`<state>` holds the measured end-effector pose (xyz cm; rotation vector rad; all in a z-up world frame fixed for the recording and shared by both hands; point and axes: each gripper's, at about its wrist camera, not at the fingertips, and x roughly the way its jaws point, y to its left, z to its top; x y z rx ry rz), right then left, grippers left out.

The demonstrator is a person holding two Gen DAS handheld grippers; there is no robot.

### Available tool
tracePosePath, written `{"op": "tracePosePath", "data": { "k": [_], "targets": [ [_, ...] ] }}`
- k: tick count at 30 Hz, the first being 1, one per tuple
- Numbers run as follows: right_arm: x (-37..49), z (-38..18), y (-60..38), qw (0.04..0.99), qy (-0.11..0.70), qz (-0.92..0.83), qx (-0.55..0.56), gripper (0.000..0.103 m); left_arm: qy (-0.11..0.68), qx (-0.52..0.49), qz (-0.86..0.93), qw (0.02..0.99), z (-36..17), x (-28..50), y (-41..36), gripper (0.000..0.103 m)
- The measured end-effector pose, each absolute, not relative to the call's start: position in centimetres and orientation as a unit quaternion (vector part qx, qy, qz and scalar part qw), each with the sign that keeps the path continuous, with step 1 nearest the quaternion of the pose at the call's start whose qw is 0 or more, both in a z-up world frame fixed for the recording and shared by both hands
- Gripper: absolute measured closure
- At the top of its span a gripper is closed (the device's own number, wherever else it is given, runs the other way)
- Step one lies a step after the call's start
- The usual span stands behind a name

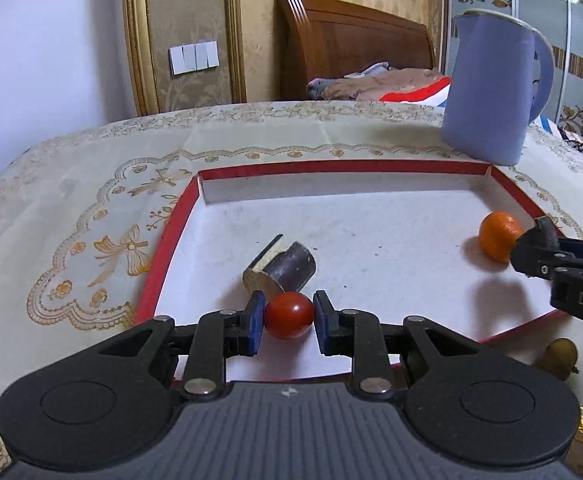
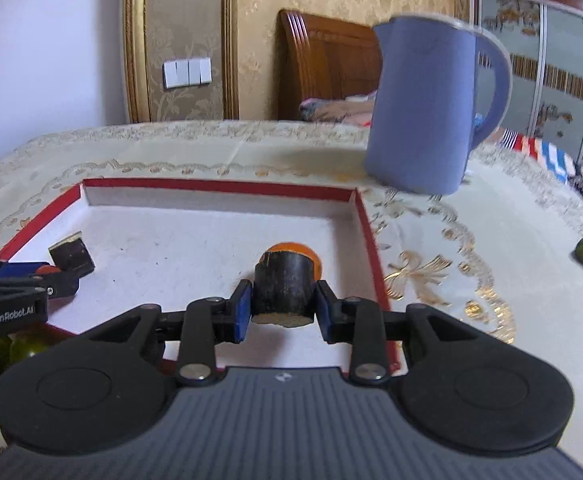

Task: Organize fruits
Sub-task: 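Carry the tomato and cylinder into the red tray and open both tools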

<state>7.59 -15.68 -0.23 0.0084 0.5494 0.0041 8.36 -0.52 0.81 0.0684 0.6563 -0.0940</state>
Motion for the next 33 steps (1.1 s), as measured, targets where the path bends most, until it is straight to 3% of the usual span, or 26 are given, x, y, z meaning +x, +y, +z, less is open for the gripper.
{"op": "tracePosePath", "data": {
  "k": [29,30,31,33],
  "targets": [
    [10.8,-2.0,-15.6,0.956,0.291,-0.003,0.027,0.071,0.313,0.02,-0.025,0.949,-0.1,10.5,-0.5,0.075],
    [10.8,-2.0,-15.6,0.957,0.29,-0.004,0.027,0.071,0.312,0.017,-0.023,0.95,-0.1,10.6,-0.5,0.069],
    [10.8,-2.0,-15.5,0.957,0.289,-0.004,0.025,0.071,0.312,0.018,-0.022,0.95,-0.1,10.6,-0.5,0.049],
    [10.7,-2.1,-15.5,0.958,0.287,-0.005,0.024,0.071,0.315,0.024,-0.019,0.949,-0.2,10.7,-0.6,0.029]
  ]
}}
